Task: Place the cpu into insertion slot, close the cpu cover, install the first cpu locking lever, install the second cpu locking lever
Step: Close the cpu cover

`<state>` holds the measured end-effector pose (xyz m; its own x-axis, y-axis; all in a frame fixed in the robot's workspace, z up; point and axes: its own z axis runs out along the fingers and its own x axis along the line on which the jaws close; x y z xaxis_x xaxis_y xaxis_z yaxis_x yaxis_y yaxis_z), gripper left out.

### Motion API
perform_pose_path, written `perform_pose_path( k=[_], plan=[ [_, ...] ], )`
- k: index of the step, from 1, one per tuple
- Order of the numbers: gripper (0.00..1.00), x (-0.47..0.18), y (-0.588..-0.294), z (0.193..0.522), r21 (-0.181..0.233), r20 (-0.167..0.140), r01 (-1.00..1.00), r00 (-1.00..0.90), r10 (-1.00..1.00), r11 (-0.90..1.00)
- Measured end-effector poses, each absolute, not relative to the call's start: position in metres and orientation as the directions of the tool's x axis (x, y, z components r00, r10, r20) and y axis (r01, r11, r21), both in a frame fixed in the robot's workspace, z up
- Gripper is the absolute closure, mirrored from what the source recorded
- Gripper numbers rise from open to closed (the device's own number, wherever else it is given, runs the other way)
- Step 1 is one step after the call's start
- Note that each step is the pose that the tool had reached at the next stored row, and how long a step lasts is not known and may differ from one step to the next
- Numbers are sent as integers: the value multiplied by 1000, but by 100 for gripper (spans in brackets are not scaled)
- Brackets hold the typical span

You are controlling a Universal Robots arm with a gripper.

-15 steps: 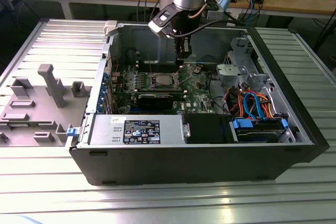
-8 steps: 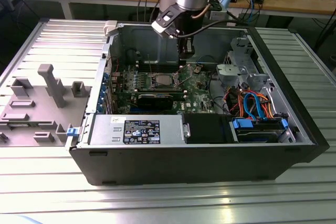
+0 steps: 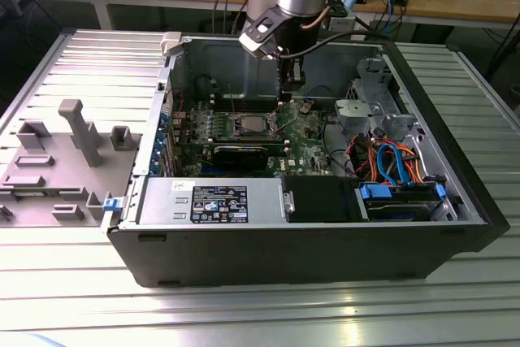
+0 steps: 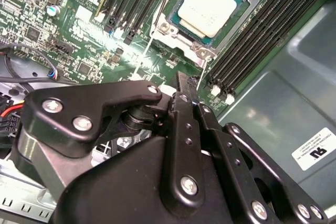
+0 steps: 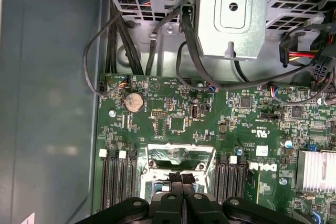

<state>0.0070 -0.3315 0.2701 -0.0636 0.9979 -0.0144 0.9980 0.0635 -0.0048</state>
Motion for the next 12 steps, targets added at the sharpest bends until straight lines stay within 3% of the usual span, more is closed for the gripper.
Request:
perform_pose_path(
  k=[12],
  plan=[
    [89, 11, -331, 270, -5, -14, 998, -64, 998, 64]
  ],
)
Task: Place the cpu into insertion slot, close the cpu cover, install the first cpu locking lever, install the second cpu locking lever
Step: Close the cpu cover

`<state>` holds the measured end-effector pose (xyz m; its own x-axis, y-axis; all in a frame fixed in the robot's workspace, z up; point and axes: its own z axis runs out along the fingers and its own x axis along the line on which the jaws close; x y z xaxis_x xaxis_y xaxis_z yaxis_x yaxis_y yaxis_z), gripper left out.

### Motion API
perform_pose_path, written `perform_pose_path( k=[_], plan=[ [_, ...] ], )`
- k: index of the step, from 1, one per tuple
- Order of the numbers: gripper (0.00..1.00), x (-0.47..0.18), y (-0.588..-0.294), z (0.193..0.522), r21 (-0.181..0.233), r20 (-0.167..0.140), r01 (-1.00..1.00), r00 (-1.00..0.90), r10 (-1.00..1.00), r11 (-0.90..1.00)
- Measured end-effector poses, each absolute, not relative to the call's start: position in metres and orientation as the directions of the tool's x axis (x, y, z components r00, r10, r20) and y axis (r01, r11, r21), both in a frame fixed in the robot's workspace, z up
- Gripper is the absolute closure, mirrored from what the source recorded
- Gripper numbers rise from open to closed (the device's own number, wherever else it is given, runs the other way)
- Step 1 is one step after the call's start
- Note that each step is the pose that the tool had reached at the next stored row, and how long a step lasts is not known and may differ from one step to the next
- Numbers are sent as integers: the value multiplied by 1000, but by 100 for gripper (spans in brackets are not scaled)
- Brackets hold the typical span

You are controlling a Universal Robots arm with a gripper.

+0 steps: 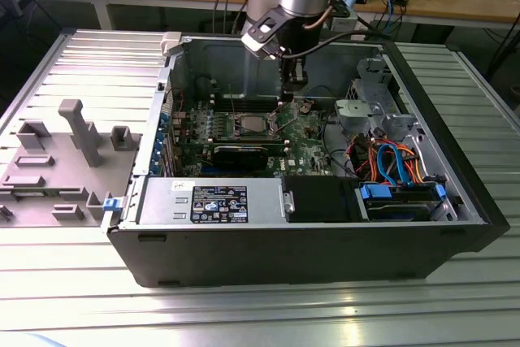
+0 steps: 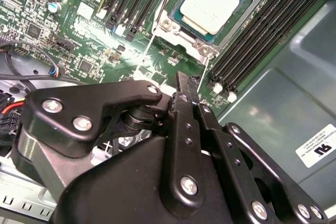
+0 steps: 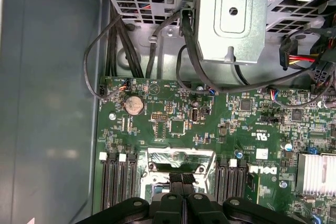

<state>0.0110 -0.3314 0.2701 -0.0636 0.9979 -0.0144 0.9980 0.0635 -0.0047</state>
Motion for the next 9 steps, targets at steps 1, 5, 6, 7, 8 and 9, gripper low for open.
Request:
perform_pose_path(
  k=[1, 5, 6, 7, 8, 9],
  plan=[
    [89, 12, -331, 270, -5, -14, 998, -64, 998, 64],
    [89, 13, -331, 270, -5, -14, 998, -64, 998, 64],
    [89, 14, -331, 270, -5, -14, 998, -64, 998, 64],
    [89, 14, -331, 270, -5, -14, 998, -64, 998, 64],
    [89, 14, -331, 270, -5, -14, 998, -64, 998, 64],
    [89, 15, -331, 270, -5, -14, 998, -64, 998, 64]
  ],
)
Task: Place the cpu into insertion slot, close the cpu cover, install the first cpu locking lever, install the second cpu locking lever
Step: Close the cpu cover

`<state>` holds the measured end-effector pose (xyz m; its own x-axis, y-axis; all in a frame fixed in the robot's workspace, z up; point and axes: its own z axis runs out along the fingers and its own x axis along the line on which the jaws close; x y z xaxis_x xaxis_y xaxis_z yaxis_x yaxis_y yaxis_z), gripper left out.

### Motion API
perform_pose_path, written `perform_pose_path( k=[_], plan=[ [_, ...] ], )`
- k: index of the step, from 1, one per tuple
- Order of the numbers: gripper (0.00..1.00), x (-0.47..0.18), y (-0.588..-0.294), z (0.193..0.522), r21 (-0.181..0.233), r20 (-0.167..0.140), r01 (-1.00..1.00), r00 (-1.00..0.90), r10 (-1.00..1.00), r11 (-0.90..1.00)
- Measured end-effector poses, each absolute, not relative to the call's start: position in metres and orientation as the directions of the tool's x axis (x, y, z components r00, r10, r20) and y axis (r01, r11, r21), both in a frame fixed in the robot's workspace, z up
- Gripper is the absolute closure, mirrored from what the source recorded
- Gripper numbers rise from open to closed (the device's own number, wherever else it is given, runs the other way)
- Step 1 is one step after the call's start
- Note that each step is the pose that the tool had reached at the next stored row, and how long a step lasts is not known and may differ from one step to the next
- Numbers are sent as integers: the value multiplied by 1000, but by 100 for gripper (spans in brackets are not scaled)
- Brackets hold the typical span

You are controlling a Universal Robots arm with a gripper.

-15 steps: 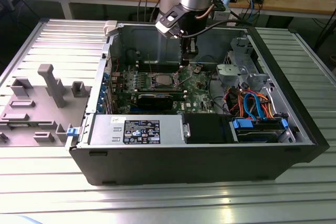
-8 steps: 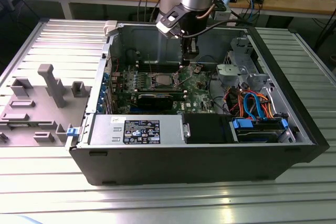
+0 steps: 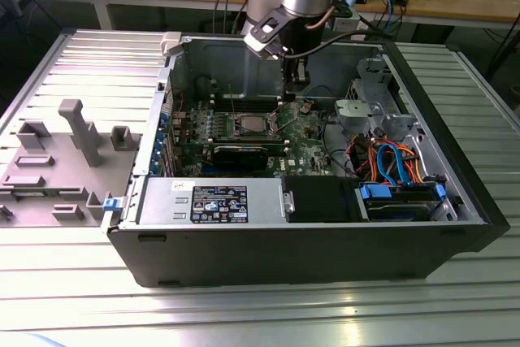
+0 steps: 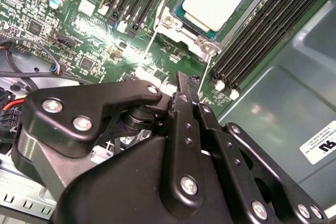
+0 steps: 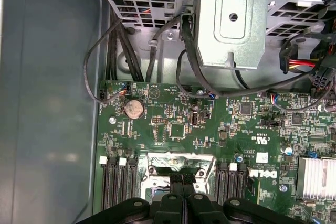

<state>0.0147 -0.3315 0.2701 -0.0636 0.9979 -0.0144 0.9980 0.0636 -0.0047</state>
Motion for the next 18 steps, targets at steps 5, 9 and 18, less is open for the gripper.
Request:
perform_pose_path(
  k=[5, 9, 18],
  plan=[
    [89, 16, -331, 270, -5, -14, 998, -64, 998, 64],
    [89, 17, -331, 270, -5, -14, 998, -64, 998, 64],
    [89, 18, -331, 270, -5, -14, 998, -64, 998, 64]
  ],
)
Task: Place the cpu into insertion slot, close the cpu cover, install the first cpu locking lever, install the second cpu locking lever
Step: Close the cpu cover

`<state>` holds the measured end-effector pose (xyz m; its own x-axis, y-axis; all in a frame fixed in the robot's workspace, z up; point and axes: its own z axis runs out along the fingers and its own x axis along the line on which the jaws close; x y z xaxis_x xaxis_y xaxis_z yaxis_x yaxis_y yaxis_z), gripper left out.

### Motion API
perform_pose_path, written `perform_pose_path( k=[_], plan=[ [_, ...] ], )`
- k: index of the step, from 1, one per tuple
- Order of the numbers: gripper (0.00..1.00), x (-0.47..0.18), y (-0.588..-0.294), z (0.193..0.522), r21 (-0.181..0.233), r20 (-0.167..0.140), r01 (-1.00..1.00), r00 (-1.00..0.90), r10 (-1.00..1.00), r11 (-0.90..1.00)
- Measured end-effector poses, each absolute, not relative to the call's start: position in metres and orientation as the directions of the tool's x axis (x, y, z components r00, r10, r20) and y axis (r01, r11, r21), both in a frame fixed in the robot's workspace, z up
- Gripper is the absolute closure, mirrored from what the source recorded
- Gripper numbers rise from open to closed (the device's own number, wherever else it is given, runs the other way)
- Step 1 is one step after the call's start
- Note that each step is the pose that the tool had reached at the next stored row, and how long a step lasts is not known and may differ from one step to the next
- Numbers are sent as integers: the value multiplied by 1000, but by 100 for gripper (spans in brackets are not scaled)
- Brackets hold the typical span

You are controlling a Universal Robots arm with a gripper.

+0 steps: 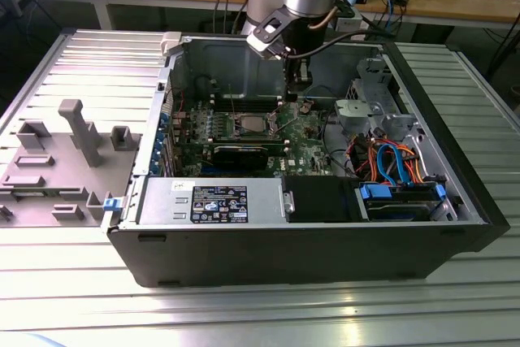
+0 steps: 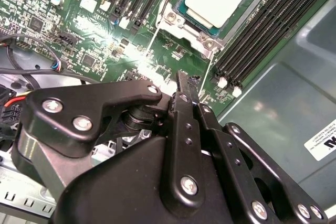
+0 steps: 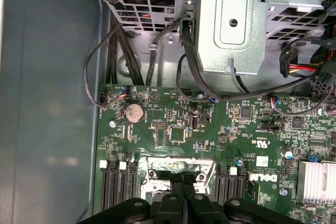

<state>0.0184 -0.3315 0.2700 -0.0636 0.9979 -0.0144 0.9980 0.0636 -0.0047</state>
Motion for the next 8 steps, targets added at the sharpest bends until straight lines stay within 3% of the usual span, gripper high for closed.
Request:
perform_pose_path(
  k=[8],
  plan=[
    [89, 26, -331, 269, -5, -14, 998, -64, 998, 64]
  ],
)
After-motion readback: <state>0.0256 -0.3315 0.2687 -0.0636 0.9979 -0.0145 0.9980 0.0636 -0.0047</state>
